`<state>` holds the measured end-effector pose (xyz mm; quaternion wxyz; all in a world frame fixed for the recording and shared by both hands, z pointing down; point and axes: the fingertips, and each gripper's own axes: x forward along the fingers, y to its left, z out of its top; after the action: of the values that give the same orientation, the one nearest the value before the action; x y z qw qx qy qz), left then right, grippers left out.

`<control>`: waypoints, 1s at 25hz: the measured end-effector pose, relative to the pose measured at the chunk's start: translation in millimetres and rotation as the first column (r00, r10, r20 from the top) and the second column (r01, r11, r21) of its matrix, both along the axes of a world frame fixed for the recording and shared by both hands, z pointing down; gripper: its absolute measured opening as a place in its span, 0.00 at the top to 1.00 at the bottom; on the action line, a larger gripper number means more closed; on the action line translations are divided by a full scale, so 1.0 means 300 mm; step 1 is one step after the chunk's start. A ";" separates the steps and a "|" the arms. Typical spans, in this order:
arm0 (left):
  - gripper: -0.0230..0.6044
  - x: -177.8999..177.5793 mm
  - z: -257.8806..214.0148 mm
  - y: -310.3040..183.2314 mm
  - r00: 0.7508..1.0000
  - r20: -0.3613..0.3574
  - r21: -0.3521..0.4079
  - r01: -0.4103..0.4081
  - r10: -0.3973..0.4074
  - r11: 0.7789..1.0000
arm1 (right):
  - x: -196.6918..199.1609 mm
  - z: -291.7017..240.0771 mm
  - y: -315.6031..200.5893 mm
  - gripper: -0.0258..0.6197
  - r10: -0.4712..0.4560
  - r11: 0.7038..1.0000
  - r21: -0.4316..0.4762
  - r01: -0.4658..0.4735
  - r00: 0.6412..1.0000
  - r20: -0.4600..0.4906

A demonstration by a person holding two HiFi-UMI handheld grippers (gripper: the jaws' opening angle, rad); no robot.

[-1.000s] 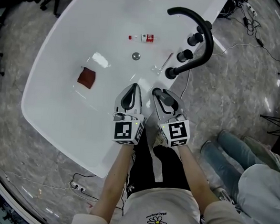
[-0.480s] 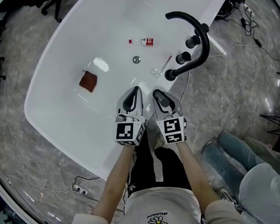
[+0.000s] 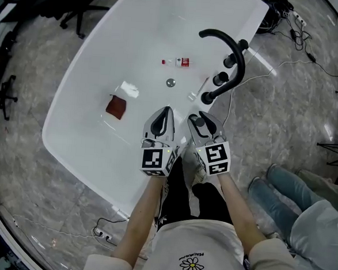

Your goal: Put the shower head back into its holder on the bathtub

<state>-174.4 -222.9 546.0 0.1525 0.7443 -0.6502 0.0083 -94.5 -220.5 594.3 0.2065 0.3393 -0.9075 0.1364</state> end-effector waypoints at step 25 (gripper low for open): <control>0.96 0.162 -0.880 -0.111 0.988 0.153 0.368 -0.069 0.013 0.927 | 0.198 -1.064 -0.117 0.95 0.062 0.906 0.380 -0.185 0.948 0.312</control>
<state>-125.8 -256.3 282.1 -0.0402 0.7704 -0.6338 -0.0564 -35.0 -255.7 275.1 -0.0140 0.4081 -0.9128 0.0073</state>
